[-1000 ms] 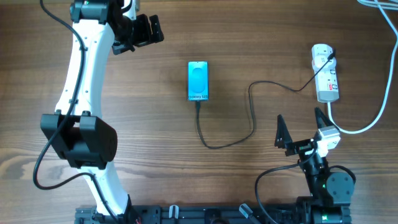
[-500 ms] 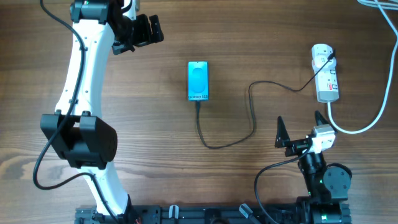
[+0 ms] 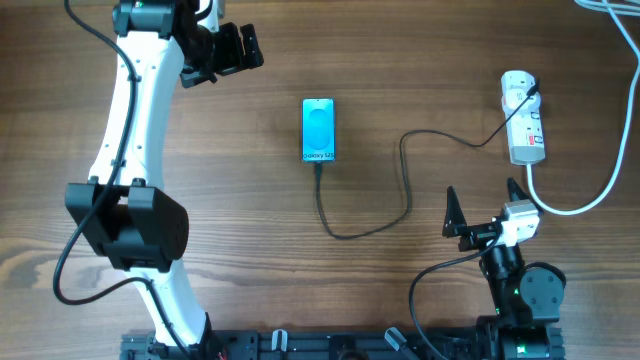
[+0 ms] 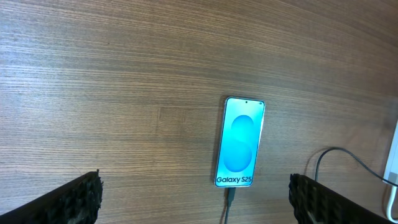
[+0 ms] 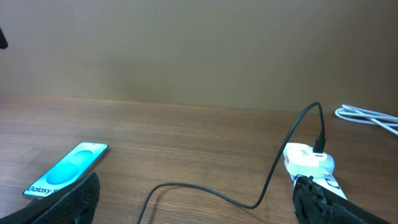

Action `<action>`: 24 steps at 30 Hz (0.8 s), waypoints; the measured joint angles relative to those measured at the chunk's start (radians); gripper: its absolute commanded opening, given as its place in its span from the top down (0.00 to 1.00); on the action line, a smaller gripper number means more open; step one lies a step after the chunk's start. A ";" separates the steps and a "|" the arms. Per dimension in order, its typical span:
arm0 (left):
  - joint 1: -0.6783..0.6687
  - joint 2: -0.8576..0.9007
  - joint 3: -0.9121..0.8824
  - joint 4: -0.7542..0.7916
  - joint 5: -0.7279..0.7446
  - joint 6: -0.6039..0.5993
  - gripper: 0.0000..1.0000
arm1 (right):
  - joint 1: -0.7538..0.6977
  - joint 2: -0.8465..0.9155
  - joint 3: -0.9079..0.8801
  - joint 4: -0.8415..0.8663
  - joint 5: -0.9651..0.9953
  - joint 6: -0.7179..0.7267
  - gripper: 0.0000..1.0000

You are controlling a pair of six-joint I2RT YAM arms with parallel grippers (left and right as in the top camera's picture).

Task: Plug charger to phone and switch on socket

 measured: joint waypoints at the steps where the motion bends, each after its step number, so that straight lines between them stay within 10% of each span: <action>1: 0.000 0.000 0.000 0.000 0.000 0.000 0.00 | 0.000 0.000 0.000 0.000 0.000 0.000 0.00; 24: 0.000 0.000 0.000 0.000 0.000 0.000 0.00 | 0.000 0.000 0.000 0.000 0.000 0.000 0.00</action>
